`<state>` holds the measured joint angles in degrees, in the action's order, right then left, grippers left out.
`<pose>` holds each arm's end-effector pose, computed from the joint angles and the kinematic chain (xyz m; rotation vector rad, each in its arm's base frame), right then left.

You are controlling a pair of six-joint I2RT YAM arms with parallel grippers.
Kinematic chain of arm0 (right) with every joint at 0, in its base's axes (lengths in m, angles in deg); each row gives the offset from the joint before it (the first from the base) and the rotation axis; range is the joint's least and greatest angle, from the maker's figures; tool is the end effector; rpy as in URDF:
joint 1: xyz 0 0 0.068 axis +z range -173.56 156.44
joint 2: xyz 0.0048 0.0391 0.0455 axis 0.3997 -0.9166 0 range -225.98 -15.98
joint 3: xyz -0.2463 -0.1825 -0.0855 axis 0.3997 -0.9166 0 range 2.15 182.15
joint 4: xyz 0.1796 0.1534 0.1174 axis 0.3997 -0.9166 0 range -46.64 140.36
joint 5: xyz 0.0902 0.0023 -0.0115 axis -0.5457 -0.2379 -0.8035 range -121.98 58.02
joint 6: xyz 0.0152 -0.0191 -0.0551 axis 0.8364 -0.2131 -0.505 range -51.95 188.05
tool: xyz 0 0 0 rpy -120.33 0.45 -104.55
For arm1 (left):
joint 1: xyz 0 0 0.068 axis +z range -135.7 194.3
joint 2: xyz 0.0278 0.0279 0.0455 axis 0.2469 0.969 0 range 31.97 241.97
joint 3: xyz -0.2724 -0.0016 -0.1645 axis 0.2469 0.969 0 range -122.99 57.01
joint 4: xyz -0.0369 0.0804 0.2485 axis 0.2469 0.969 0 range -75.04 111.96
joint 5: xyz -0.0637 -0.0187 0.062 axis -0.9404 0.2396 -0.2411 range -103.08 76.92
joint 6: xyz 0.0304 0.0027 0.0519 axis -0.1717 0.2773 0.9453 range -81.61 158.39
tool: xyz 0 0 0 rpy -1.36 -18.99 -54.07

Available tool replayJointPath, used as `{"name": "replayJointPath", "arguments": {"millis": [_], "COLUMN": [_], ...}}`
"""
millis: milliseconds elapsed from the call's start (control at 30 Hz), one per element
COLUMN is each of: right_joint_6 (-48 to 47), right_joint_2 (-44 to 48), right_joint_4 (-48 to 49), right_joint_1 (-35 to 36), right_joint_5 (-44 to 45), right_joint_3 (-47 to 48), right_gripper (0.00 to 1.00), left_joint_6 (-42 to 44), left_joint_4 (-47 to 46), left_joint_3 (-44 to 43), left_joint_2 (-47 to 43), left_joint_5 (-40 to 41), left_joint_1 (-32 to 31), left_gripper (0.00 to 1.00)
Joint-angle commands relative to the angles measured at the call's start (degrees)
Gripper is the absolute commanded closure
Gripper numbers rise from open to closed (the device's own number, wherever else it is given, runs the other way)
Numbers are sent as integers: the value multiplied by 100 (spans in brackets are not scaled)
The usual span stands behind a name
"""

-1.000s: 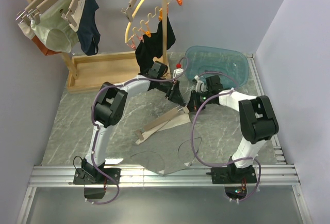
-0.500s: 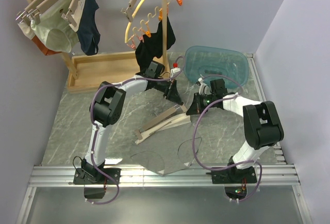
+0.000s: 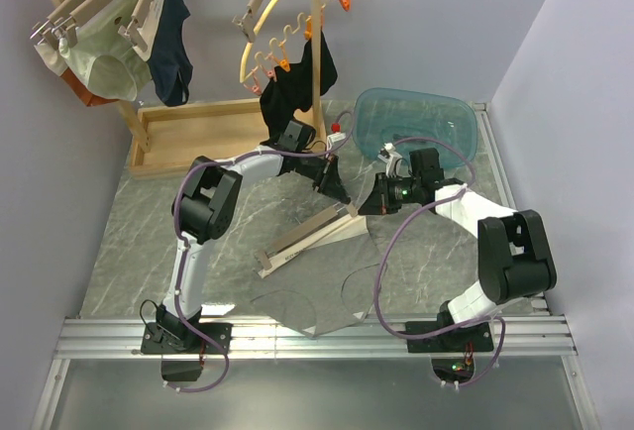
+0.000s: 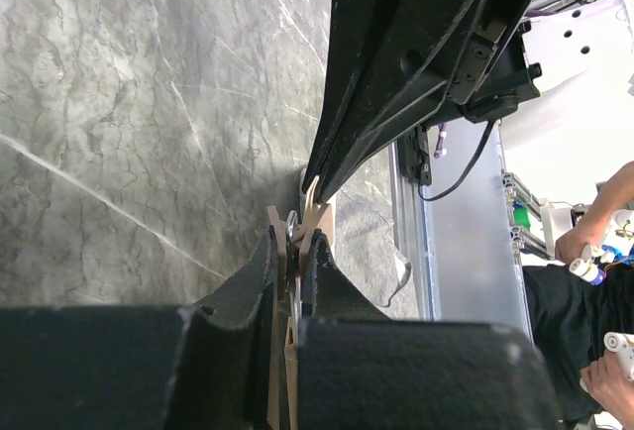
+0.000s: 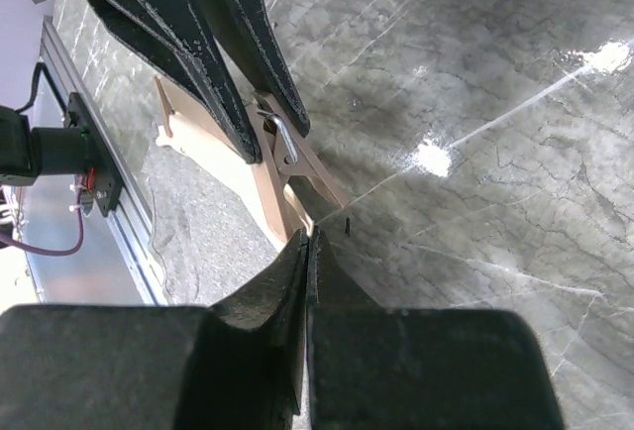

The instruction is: Clip the underwear to the hanger

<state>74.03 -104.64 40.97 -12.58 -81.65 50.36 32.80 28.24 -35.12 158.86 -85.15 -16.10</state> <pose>0.2943 0.0917 0.2306 -0.4935 2.3013 1.1873 0.4122 -0.2909 0.2050 1.0839 2.0393 -1.8026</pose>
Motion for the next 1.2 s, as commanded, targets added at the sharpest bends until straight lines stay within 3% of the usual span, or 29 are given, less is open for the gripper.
{"name": "replayJointPath", "arguments": {"millis": [0, 1167], "right_joint_6": [-123, 44], "right_joint_2": [218, 148], "right_joint_4": [236, 455], "right_joint_1": [-52, 27], "right_joint_5": [-166, -271], "right_joint_3": [-75, 321], "right_gripper": [100, 100], "left_joint_6": [224, 936], "left_joint_4": [-62, 605], "left_joint_3": [-32, -199], "left_joint_2": [-288, -244], "left_joint_5": [-44, -220], "left_joint_1": [25, -142], "left_gripper": [100, 100]}}
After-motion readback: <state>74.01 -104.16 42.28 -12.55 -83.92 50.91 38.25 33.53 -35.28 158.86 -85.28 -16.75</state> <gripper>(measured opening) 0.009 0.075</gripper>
